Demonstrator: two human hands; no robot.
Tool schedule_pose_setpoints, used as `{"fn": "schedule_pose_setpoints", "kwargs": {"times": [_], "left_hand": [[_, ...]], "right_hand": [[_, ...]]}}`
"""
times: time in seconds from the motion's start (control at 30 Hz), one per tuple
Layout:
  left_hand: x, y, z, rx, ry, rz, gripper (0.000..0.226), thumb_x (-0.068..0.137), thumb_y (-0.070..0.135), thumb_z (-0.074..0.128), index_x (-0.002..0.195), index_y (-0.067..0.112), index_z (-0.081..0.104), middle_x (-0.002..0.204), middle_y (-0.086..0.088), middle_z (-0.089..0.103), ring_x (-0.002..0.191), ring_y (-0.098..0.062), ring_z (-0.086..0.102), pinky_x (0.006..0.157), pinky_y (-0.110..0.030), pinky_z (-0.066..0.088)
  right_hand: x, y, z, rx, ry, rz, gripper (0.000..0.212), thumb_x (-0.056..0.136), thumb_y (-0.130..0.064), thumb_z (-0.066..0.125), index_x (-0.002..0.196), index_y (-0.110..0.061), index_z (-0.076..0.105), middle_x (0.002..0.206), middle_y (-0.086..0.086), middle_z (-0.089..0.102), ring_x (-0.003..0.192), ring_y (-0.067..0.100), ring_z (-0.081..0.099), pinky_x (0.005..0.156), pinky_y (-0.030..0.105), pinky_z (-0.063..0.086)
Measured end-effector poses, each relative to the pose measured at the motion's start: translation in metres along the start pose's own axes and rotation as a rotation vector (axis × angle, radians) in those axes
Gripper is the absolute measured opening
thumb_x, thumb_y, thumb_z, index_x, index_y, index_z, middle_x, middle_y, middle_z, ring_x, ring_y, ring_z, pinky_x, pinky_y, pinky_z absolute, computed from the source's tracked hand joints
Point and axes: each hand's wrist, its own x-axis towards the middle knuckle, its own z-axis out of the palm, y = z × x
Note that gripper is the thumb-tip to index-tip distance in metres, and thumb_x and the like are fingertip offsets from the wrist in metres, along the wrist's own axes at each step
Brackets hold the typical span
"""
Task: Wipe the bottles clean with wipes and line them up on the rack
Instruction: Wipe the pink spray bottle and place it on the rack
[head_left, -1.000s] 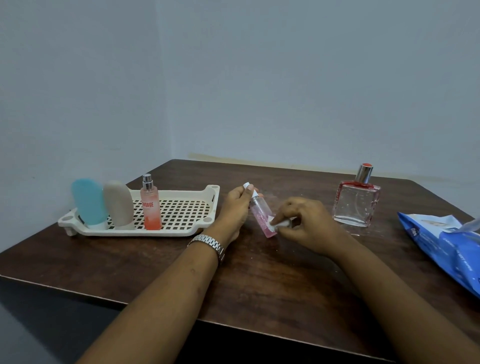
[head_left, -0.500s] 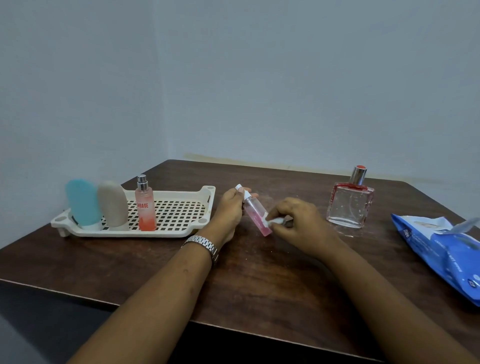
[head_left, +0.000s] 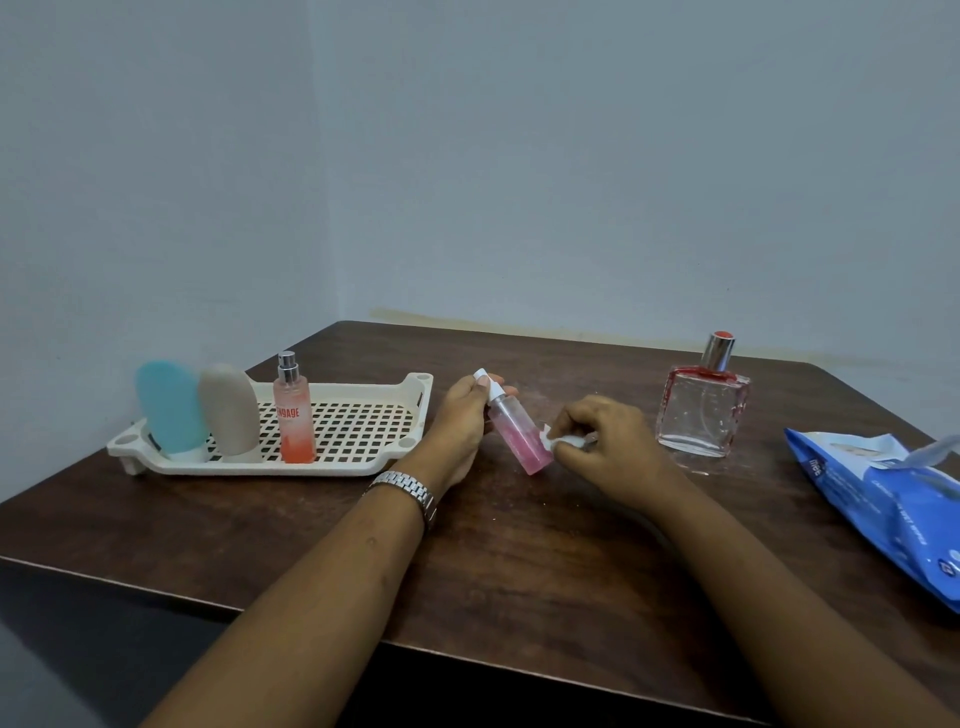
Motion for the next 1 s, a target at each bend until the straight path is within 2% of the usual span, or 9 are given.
{"fn": "schedule_pose_setpoints", "kwargs": {"times": [0.13, 0.23, 0.4, 0.5, 0.6, 0.7, 0.77, 0.87, 1.0], "left_hand": [[-0.0005, 0.0010, -0.0001, -0.005, -0.018, 0.003, 0.031, 0.105, 0.015, 0.029, 0.087, 0.016, 0.054, 0.087, -0.001, 0.064, 0.082, -0.015, 0.058, 0.075, -0.027, 0.046], [-0.0011, 0.0024, -0.0015, -0.019, -0.033, -0.015, 0.031, 0.104, 0.013, 0.029, 0.087, 0.017, 0.054, 0.086, 0.000, 0.065, 0.081, -0.014, 0.058, 0.074, -0.027, 0.044], [-0.0021, 0.0037, -0.0031, -0.037, -0.050, -0.028, 0.033, 0.104, 0.013, 0.029, 0.085, 0.018, 0.055, 0.085, 0.001, 0.067, 0.080, -0.014, 0.058, 0.072, -0.029, 0.040], [-0.0026, 0.0039, -0.0032, -0.037, -0.057, -0.028, 0.035, 0.103, 0.013, 0.029, 0.084, 0.019, 0.057, 0.084, 0.001, 0.065, 0.075, -0.012, 0.054, 0.066, -0.028, 0.035], [-0.0016, 0.0030, -0.0033, -0.020, -0.065, -0.025, 0.036, 0.103, 0.014, 0.030, 0.083, 0.019, 0.059, 0.084, 0.000, 0.062, 0.072, -0.012, 0.050, 0.062, -0.027, 0.031], [-0.0009, 0.0009, -0.0045, 0.046, -0.084, 0.012, 0.036, 0.103, 0.018, 0.032, 0.083, 0.021, 0.061, 0.083, 0.002, 0.064, 0.079, -0.016, 0.052, 0.073, -0.031, 0.036], [-0.0025, 0.0001, -0.0049, 0.075, -0.101, 0.040, 0.034, 0.104, 0.020, 0.033, 0.087, 0.021, 0.062, 0.086, 0.002, 0.065, 0.084, -0.016, 0.055, 0.079, -0.033, 0.040], [-0.0035, 0.0001, -0.0043, 0.080, -0.114, 0.064, 0.027, 0.105, 0.020, 0.034, 0.096, 0.021, 0.060, 0.092, 0.001, 0.065, 0.080, -0.012, 0.058, 0.074, -0.027, 0.045], [-0.0003, 0.0012, -0.0050, 0.051, -0.107, 0.070, 0.023, 0.104, 0.016, 0.036, 0.102, 0.025, 0.057, 0.098, 0.001, 0.066, 0.087, -0.012, 0.060, 0.080, -0.028, 0.049]], "right_hand": [[-0.0015, -0.0034, -0.0003, 0.049, -0.049, -0.031, 0.010, 0.080, -0.014, 0.067, 0.078, -0.024, 0.065, 0.085, -0.010, 0.059, 0.079, 0.003, 0.054, 0.061, 0.009, 0.039], [-0.0013, -0.0018, -0.0004, 0.048, -0.042, -0.011, 0.011, 0.077, -0.012, 0.066, 0.072, -0.021, 0.064, 0.080, -0.008, 0.059, 0.075, 0.006, 0.053, 0.061, 0.017, 0.041], [-0.0019, -0.0030, 0.0021, 0.057, 0.007, -0.021, 0.007, 0.081, -0.013, 0.065, 0.079, -0.020, 0.064, 0.086, -0.008, 0.059, 0.079, 0.004, 0.053, 0.061, 0.009, 0.037], [-0.0022, -0.0009, 0.0004, 0.070, -0.027, -0.015, 0.012, 0.076, -0.011, 0.067, 0.070, -0.021, 0.063, 0.079, -0.007, 0.059, 0.074, 0.006, 0.053, 0.059, 0.014, 0.039], [-0.0007, 0.0021, 0.0011, 0.060, 0.021, 0.001, 0.010, 0.079, -0.012, 0.066, 0.074, -0.021, 0.063, 0.082, -0.008, 0.058, 0.076, 0.005, 0.053, 0.061, 0.015, 0.039], [-0.0009, -0.0009, 0.0036, 0.065, -0.003, -0.022, 0.012, 0.080, -0.014, 0.066, 0.076, -0.025, 0.062, 0.085, -0.011, 0.058, 0.079, 0.002, 0.053, 0.064, 0.011, 0.041], [-0.0012, -0.0017, 0.0031, 0.057, -0.038, -0.024, 0.017, 0.079, -0.016, 0.067, 0.070, -0.028, 0.059, 0.083, -0.011, 0.058, 0.078, 0.003, 0.053, 0.066, 0.015, 0.044], [-0.0009, 0.0009, 0.0024, 0.049, -0.025, -0.016, 0.013, 0.079, -0.015, 0.067, 0.073, -0.024, 0.062, 0.082, -0.009, 0.058, 0.077, 0.004, 0.053, 0.065, 0.016, 0.044], [-0.0009, -0.0022, 0.0045, 0.071, 0.014, -0.079, 0.006, 0.079, -0.015, 0.068, 0.082, -0.019, 0.068, 0.085, -0.011, 0.061, 0.080, 0.001, 0.054, 0.065, 0.009, 0.040]]}}
